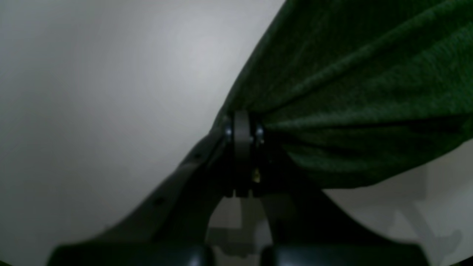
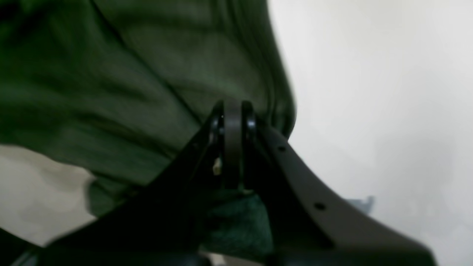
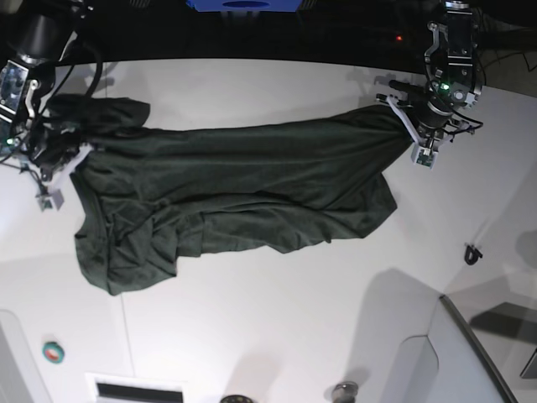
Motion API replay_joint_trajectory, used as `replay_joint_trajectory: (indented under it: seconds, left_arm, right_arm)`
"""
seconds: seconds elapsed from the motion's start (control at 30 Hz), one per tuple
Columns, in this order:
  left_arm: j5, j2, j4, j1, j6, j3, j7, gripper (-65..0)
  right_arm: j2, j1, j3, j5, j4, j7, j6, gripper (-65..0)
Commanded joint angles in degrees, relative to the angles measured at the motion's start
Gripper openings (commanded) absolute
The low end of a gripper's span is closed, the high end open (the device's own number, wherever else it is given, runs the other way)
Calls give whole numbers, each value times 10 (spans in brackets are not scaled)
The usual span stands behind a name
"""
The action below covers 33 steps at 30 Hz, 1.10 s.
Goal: Layout the t-shirt on the table in an organized manner, then fold the t-shirt properly
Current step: 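Pull the corners apart with both grippers to stretch the shirt flat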
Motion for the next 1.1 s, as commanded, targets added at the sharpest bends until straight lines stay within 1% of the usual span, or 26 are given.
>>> replay_joint_trajectory:
  seconds: [0.0,0.07,0.13,0.23,0.33,0.43,0.57,0.67,0.77,0.87,0.97,1.07]
  left_arm:
    - [2,-5,7,-1,4,-3,2,-650]
    - [2,-6,6,-1,4,-3,2,-650]
    - [2,-6,6,0,4,-3,2,-650]
    - [2,-6,3,0,4,-3,2,-650]
    - [2,-6,3,-2,4,-3,2,-650]
    - [2,-14,2,-4,4,-2,2,-650]
    - [2,-19,3,-4,4,-3,2,-650]
    - [2,-22,3,-2,4,-3,2,-650]
    - [2,-22,4,-1,4,-3,2,-650]
    - [2,-22,6,-1,4,-3,2,-650]
    - [1,-22,7,-1,4,-3,2,-650]
    - [-1,-21,8,-3,4,-3,2,-650]
  right_arm:
    - [11,11,2,5,1,19,0,-642]
    - [14,10,2,4,-11,28,0,-642]
    - [25,4,-1,3,-13,29,0,-642]
    - [30,2,-2,1,-23,31,0,-642]
    - [30,13,2,-47,-40,39,-1,-642]
    - [30,22,2,-88,-68,74,-1,-642]
    - [30,49,3,-128,-105,92,-1,-642]
    - [35,57,3,-134,-113,98,-1,-642]
    - [48,66,0,-134,-123,98,-1,-642]
    - [68,77,-1,-134,-138,98,-1,-642]
    - [79,81,2,-134,-137,98,-1,-642]
    - [81,76,4,-131,-77,93,2,-642]
